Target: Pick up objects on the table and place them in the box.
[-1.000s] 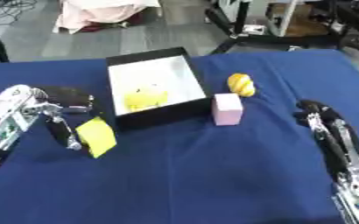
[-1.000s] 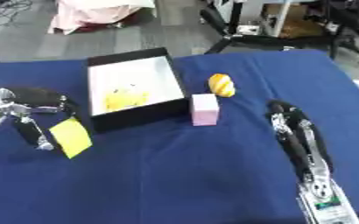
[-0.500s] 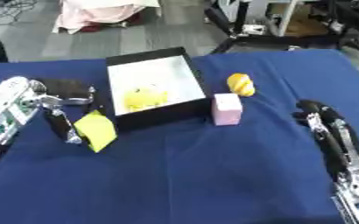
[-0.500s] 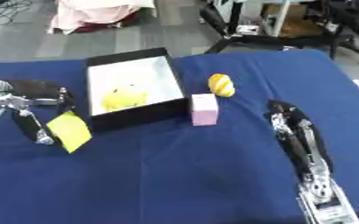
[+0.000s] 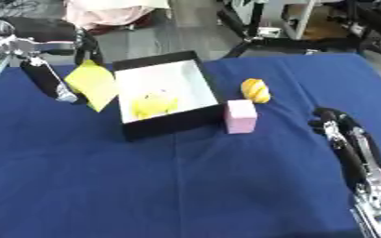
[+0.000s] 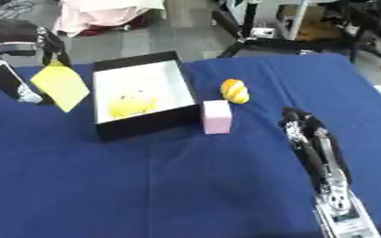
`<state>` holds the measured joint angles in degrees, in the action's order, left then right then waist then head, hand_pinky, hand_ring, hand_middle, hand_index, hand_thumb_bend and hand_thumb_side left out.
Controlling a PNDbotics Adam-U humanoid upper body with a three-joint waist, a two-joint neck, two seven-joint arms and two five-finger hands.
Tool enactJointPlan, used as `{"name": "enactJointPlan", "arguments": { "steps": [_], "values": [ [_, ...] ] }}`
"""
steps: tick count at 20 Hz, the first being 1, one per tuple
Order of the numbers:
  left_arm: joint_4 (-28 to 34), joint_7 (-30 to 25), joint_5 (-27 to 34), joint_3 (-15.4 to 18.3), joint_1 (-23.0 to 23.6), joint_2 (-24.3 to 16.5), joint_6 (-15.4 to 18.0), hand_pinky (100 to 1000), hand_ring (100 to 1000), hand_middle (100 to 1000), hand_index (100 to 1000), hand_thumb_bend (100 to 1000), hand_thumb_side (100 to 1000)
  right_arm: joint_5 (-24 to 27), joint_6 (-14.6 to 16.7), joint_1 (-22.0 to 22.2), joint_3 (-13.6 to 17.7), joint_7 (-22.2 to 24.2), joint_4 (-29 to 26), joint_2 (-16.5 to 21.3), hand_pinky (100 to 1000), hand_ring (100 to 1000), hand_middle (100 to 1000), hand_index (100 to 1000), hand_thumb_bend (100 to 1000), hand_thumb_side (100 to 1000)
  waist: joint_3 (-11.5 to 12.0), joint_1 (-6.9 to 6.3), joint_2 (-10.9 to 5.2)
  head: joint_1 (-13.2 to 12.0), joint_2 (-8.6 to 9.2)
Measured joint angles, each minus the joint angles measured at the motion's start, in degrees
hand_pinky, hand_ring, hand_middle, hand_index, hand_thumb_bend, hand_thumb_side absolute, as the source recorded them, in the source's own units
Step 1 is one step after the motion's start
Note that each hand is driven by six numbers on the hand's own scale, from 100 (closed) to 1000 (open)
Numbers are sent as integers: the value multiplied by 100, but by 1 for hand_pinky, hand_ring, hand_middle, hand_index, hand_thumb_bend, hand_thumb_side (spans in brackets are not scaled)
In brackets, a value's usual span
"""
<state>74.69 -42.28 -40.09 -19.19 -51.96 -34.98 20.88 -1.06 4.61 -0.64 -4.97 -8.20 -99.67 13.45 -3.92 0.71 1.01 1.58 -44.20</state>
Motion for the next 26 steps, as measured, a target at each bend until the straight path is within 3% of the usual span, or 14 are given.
{"name": "enactJointPlan", "arguments": {
  "steps": [3,8,15,21,26],
  "values": [
    [-630,494,-594,122,-186,552,-144,762,610,582,713,550,473,9,-6,14,-2,6,23,-2,788,739,741,784,100,716,-53,1,-3,-13,0],
    [-1764,1951,-1618,393,-238,1464,-619,771,674,652,768,605,595,34,-16,12,-37,25,26,-13,788,739,740,784,100,719,-157,16,-3,-62,0],
    [-2615,3416,-2220,654,-261,2001,-1154,792,764,778,885,672,753,41,-30,12,-70,44,29,-19,789,739,740,784,100,723,-226,16,-3,-109,0],
    [-2282,3929,-1335,692,-234,1880,-1439,755,760,780,877,625,761,41,-30,11,-69,44,50,-25,789,739,740,785,100,723,-187,16,-3,-95,0],
    [-874,4083,369,762,91,1284,-1700,730,731,744,848,604,719,33,-33,-39,-40,40,63,-17,790,739,741,789,100,702,-99,16,-3,-49,0]
  ]
}}
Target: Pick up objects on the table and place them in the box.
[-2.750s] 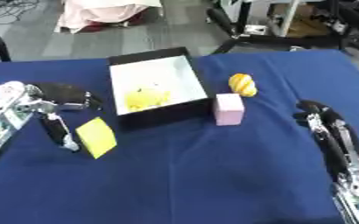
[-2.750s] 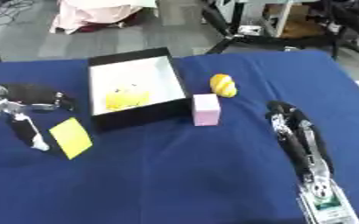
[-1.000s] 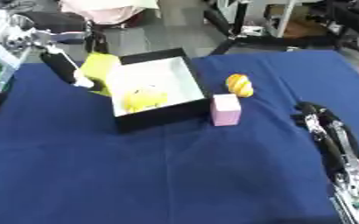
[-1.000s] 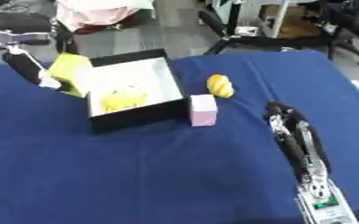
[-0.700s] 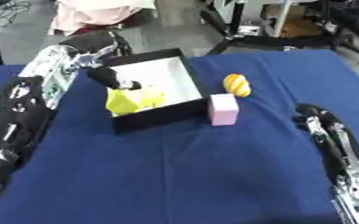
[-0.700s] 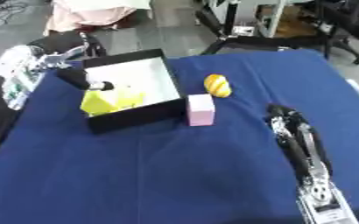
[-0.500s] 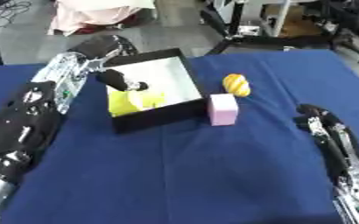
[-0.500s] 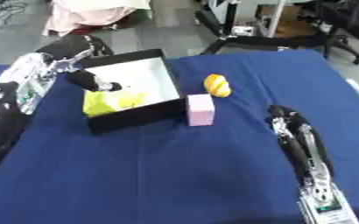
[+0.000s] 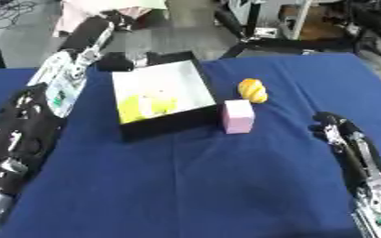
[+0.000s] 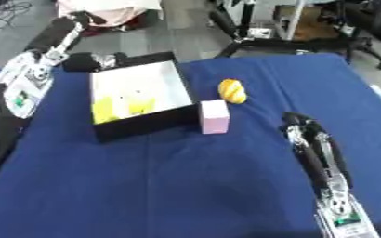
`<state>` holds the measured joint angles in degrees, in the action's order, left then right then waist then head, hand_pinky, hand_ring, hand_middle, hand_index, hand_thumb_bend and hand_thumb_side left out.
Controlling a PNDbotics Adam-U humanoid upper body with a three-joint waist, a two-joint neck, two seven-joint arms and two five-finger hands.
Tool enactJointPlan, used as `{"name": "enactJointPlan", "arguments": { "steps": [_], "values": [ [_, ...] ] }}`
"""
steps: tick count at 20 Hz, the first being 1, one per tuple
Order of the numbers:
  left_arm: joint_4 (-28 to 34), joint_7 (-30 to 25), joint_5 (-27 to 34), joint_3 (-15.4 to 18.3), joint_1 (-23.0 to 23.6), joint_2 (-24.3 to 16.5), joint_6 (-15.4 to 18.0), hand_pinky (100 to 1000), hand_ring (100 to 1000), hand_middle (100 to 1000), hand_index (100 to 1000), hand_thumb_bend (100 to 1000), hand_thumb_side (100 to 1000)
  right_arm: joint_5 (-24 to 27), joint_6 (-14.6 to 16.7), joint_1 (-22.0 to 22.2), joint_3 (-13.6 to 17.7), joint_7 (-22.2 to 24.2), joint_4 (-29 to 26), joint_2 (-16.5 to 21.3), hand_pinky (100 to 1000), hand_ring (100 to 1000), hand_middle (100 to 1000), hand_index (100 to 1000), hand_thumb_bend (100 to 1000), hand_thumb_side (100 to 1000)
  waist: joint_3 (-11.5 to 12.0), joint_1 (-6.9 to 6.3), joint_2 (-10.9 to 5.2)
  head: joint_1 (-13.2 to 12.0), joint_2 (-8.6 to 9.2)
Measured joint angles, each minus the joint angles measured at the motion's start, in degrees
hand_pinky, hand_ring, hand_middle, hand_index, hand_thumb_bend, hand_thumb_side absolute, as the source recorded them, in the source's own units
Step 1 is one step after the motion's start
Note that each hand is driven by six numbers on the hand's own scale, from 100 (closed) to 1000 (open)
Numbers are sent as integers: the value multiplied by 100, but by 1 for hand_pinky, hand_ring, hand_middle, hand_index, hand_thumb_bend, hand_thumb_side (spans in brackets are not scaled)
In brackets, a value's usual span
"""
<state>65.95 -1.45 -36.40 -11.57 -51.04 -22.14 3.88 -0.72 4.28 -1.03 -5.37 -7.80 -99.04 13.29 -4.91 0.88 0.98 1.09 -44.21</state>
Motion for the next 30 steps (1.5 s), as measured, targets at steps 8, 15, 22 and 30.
{"name": "enactJointPlan", "arguments": {
  "steps": [8,15,22,30],
  "values": [
    [2630,110,2260,451,1573,-1119,-424,701,698,712,832,576,724,-214,-90,-720,-64,113,43,674,793,744,746,807,100,606,176,0,0,76,0],
    [3479,326,2971,923,3105,-938,-675,673,679,691,821,543,761,-524,-105,-1854,-533,743,466,1491,805,779,786,862,100,547,329,40,0,189,0],
    [3621,491,3063,1230,3969,-313,-796,661,670,680,814,533,777,-1000,387,-2985,-1191,2160,1566,1723,859,890,901,929,100,666,406,60,0,315,0],
    [3625,526,3065,1394,4255,76,-848,662,672,683,815,525,797,-2423,1273,-3571,-1396,3570,2976,1240,893,947,951,956,253,681,420,60,0,424,0]
  ]
}}
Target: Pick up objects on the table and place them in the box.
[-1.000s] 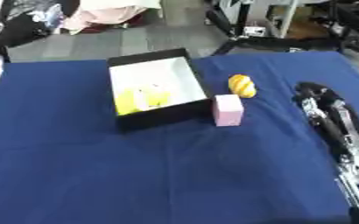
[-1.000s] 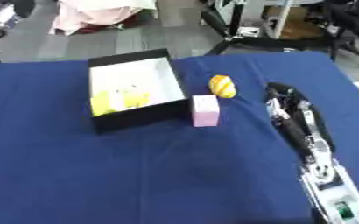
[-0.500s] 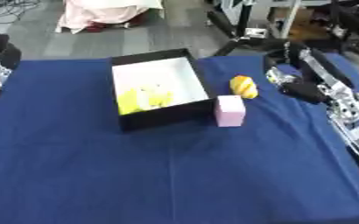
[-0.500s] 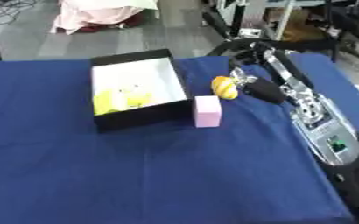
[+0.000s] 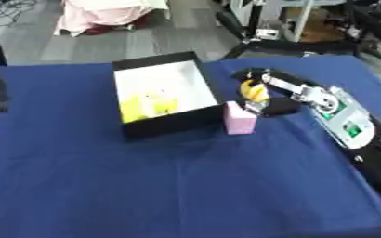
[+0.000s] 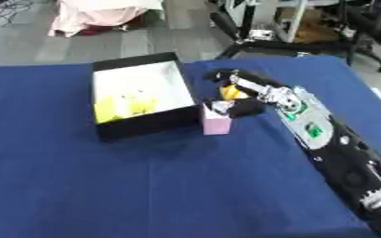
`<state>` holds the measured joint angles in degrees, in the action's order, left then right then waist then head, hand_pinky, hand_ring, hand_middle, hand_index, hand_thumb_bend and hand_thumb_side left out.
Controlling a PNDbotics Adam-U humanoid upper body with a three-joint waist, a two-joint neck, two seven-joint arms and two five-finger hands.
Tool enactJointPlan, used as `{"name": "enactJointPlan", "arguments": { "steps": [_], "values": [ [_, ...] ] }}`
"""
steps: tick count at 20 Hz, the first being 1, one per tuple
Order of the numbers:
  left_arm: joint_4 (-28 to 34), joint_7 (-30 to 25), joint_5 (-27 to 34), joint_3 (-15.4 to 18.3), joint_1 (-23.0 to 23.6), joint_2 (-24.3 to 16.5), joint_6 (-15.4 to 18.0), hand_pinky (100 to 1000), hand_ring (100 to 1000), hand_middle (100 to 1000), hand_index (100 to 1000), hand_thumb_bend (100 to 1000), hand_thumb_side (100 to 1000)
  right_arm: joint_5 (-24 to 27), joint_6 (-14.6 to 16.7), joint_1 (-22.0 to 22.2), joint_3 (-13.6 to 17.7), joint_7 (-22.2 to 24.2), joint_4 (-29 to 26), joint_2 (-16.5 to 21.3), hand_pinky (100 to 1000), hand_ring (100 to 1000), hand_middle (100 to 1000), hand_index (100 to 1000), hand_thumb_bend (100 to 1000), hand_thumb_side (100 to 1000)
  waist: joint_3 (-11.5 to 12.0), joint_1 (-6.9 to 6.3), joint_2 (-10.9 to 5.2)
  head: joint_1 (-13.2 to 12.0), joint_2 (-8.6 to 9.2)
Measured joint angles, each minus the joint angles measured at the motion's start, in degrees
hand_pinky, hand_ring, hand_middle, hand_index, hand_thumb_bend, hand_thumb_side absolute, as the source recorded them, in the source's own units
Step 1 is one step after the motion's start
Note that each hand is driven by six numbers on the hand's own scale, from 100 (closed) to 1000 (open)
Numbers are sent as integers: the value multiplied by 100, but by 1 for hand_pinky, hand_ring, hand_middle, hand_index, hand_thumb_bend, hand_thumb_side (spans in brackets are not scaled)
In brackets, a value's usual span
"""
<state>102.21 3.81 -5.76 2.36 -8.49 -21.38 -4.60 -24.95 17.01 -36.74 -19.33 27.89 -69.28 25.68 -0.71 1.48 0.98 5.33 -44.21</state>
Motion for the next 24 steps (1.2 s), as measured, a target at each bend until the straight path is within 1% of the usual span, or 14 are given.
{"name": "enactJointPlan", "arguments": {
  "steps": [4,8,9,11,17,21,24],
  "values": [
    [-13,-53,-61,14,48,85,-21,662,671,683,815,523,803,-597,261,-151,32,192,429,-222,898,946,952,959,271,680,-2,0,0,39,0],
    [-14,-94,-112,26,92,134,-31,662,672,683,816,521,808,-1095,395,-246,116,159,792,-378,907,952,956,964,313,662,-5,0,0,67,0],
    [-14,-103,-125,31,92,135,-31,662,672,683,816,521,808,-1226,422,-265,142,128,869,-411,909,953,956,964,325,645,-5,0,0,75,0],
    [-14,-117,-141,38,96,142,-36,662,672,683,816,520,809,-1492,457,-300,204,17,1014,-469,912,955,954,965,339,623,-5,0,0,84,0],
    [-15,-137,-190,38,130,187,-39,662,672,684,817,520,811,-2156,481,-395,409,-423,1387,-578,911,943,941,964,351,619,-4,0,0,116,0],
    [-15,-150,-224,38,139,220,-44,662,672,684,817,519,811,-2443,435,-444,557,-673,1633,-613,904,932,934,961,337,611,-1,0,0,132,0],
    [-15,-151,-232,39,141,232,-45,662,672,683,817,520,811,-2519,375,-452,660,-910,1757,-632,903,927,931,960,335,604,-1,0,0,133,0]
  ]
}}
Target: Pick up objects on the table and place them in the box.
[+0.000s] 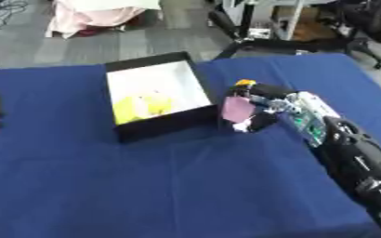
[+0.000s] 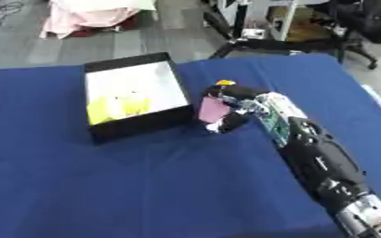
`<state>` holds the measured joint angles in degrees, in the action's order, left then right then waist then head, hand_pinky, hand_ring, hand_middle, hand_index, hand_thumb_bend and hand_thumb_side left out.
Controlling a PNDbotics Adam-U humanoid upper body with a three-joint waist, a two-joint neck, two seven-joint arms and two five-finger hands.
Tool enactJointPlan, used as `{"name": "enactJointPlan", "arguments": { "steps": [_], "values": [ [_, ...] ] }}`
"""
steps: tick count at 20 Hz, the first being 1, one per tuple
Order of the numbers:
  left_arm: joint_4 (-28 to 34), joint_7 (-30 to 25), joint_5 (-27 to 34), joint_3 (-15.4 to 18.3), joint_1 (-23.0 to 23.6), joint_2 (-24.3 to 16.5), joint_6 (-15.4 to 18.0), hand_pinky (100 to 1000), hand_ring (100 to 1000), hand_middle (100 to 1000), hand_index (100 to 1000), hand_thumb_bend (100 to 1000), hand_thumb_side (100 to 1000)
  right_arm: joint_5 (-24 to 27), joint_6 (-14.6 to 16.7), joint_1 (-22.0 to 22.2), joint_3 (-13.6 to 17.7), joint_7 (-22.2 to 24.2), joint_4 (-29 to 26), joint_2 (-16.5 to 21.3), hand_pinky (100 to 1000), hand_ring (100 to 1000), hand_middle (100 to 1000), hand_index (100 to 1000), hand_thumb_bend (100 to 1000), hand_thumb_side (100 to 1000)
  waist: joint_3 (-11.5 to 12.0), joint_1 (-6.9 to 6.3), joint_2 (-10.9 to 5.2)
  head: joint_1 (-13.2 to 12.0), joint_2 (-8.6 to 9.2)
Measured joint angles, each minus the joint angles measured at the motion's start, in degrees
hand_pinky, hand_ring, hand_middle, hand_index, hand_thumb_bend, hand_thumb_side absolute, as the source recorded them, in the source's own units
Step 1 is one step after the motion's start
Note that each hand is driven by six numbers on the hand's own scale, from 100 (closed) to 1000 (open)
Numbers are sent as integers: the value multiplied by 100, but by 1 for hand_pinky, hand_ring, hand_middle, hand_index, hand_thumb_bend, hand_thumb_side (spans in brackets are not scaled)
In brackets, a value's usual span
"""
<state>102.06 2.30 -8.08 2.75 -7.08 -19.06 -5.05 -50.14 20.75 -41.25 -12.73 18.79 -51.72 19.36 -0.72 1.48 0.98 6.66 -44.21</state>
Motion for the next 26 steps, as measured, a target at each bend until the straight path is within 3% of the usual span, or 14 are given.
{"name": "enactJointPlan", "arguments": {
  "steps": [3,8,11,13,18,23,26],
  "values": [
    [0,0,-1,0,1,0,0,662,672,683,817,493,823,-40,-62,0,38,-200,62,0,897,914,920,961,347,593,0,0,0,4,0],
    [0,0,-1,0,1,2,0,662,671,682,817,475,832,-316,-139,-13,41,-355,125,-1,874,863,868,925,327,472,0,0,0,7,0],
    [0,0,-1,0,1,4,0,661,670,681,817,472,834,-473,-140,-19,66,-416,171,-7,818,762,751,843,288,269,3,0,0,19,0],
    [0,0,-1,0,1,5,-1,661,670,681,817,469,835,-548,-156,-32,75,-524,171,-44,750,649,621,741,246,104,7,0,0,26,0],
    [0,0,-1,0,2,33,-1,668,668,680,817,466,836,-592,-269,-4,95,-968,164,-62,687,549,521,638,168,100,10,0,0,32,0],
    [2,0,-1,0,4,49,-1,674,668,679,817,464,836,-207,-367,-42,113,-1239,-198,-4,692,554,528,642,119,100,26,0,0,31,0],
    [2,1,-1,0,4,49,-1,675,668,678,817,463,835,214,-466,-284,142,-1290,-532,71,705,562,537,651,100,100,41,0,0,31,0]
  ]
}}
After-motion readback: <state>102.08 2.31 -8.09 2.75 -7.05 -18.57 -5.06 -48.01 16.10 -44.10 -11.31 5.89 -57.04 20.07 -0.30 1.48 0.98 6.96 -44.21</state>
